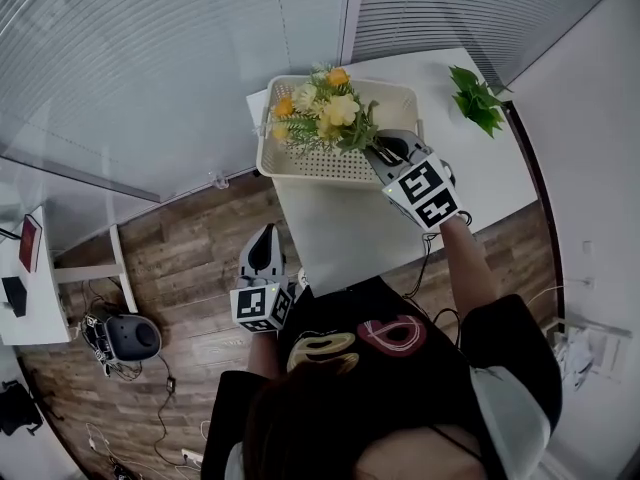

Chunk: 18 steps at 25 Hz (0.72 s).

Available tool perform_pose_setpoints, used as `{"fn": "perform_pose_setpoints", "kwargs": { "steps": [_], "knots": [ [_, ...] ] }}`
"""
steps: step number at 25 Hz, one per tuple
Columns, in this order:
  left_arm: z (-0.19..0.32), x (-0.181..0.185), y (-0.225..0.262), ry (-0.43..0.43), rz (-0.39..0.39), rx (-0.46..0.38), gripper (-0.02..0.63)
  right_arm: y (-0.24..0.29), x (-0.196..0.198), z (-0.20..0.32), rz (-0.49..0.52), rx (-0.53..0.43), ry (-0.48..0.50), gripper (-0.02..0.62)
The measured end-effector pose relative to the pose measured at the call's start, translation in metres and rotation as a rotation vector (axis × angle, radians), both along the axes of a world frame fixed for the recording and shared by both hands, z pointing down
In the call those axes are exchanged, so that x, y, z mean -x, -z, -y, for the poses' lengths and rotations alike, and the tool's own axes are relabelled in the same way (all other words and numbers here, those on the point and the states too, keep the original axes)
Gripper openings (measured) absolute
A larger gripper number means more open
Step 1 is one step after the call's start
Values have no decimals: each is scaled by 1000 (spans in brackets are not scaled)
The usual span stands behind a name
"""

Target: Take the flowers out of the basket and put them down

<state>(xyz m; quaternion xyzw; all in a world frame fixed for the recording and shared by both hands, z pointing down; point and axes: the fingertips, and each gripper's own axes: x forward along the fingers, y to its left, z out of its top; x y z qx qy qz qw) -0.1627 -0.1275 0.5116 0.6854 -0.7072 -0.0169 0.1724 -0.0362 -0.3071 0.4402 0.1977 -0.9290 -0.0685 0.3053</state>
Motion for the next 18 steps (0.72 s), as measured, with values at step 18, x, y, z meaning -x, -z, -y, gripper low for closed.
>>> {"fn": "perform_pose_setpoints", "kwargs": {
  "steps": [18],
  "knots": [
    [-19, 41, 18, 32, 15, -73, 18, -27, -16, -100, -55, 1, 39, 41]
  ]
}}
